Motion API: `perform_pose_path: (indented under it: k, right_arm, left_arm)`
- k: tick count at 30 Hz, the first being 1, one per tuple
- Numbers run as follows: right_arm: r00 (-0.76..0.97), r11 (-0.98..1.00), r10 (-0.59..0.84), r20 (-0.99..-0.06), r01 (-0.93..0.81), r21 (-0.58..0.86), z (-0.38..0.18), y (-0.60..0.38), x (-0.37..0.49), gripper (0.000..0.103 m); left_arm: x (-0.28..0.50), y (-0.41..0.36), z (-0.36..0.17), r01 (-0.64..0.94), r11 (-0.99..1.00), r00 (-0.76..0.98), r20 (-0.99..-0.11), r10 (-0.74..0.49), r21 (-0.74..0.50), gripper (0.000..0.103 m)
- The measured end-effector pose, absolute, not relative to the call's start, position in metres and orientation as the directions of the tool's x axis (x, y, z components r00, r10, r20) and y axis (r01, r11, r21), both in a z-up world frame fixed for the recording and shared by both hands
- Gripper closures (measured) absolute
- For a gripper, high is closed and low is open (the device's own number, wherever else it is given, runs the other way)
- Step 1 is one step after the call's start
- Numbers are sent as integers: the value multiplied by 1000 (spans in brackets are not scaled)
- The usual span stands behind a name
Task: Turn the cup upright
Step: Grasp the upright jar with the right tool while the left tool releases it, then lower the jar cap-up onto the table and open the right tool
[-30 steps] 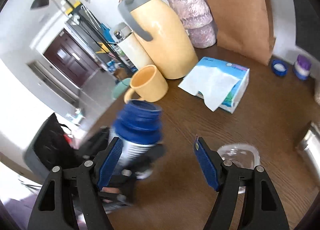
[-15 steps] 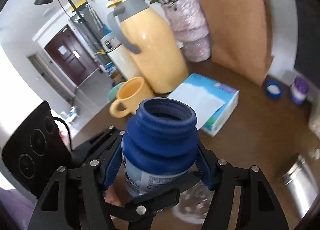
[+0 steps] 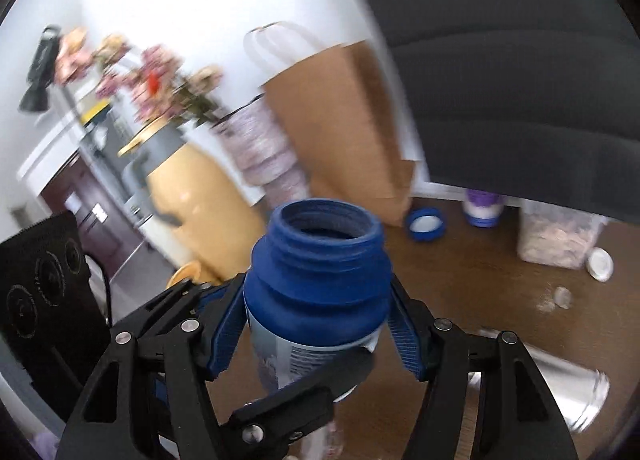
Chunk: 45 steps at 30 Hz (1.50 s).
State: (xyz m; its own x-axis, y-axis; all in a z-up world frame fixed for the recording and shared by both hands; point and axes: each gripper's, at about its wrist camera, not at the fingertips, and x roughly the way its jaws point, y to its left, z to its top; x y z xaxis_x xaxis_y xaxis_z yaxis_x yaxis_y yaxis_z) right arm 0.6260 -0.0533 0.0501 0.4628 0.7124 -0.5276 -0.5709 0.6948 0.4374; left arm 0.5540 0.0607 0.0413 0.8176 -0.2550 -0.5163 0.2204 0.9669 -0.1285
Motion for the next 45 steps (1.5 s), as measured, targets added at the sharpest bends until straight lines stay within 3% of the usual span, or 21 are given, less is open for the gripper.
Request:
perform_pose_path:
  k: [2, 8, 11, 14, 17, 26, 32, 39, 45]
  right_arm:
    - [499, 720, 689, -527, -555, 416, 47, -56, 625, 35]
    - [500, 713, 699, -511, -541, 446, 33, -61, 624, 35]
    - [539, 742, 665, -517, -557, 373, 38, -54, 606, 35]
    - [606, 778, 614, -506, -575, 254, 47, -45, 569, 35]
    - [617, 795, 586, -526, -563, 224, 46, -40, 541, 35]
    - [560, 796, 597, -575, -505, 334, 7, -67, 515, 35]
    - [536, 787, 581, -612, -561, 256, 6, -74, 469, 35]
    - [486, 752, 598, -638, -616, 235, -9, -81, 404, 35]
    - [447, 731, 586, -675, -651, 203, -17, -69, 369, 35]
  left_arm:
    - [554, 59, 33, 225, 966, 831, -493, -259, -128, 21]
    - [557, 58, 23, 201, 971, 801, -550, -237, -127, 19]
    - [544, 65, 21, 151, 978, 800, -562, -208, -147, 7]
    - [516, 77, 16, 135, 967, 805, -545, -234, -217, 2]
    - [493, 84, 9, 127, 956, 799, -543, -257, -266, 0]
    - [458, 56, -11, 143, 974, 770, -598, -222, -178, 2]
    - [416, 39, -16, 191, 966, 767, -587, -259, -177, 2]
    - [361, 28, -33, 232, 947, 691, -648, -321, -222, 2]
    - [319, 26, -42, 220, 956, 686, -667, -292, -192, 2]
